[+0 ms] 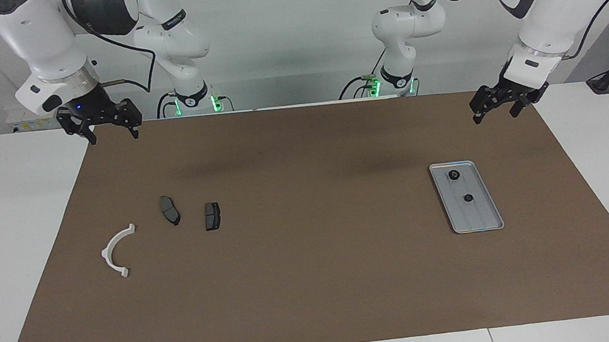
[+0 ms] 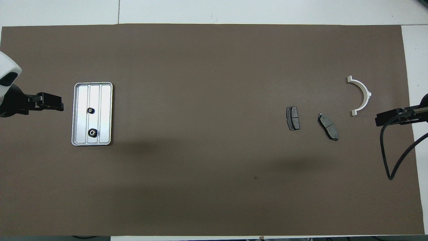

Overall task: Place bearing gear from tray to pile
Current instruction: 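Reach the left gripper into the silver tray and grasp a black gear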

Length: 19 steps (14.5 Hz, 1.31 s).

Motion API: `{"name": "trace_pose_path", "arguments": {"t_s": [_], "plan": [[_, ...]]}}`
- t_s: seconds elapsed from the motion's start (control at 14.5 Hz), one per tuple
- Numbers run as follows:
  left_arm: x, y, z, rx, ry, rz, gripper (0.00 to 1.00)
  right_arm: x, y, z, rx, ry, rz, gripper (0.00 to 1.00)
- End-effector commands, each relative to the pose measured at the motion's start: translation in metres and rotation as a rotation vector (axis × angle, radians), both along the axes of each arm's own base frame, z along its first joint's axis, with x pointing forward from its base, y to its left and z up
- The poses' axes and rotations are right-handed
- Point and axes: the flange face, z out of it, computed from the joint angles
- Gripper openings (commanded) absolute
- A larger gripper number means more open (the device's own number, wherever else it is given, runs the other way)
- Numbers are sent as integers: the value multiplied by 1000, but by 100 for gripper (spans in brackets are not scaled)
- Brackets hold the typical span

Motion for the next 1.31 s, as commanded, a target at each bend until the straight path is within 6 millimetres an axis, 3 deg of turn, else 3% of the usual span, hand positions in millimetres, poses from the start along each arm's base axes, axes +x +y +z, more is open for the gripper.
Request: {"name": "trace_pose_path", "arguments": {"t_s": [0.0,0.28,0.76,1.03,1.24], "plan": [[-3,12,-48,15,-20,23,100,-5,-4,-1,-6,-21,-15,100],[-9,22,-125,13,-28,39,100,-6,-15,-1,-5,-20,-7,100],[-7,17,-199,11,33,73,83,-7,-14,-1,-5,-12,-1,100],[-20,16,-224,11,60,72,81,-7,-6,-1,-5,-10,-2,100],[-25,15,-228,12,76,72,81,-6,-13,-1,-5,-18,0,100]]}}
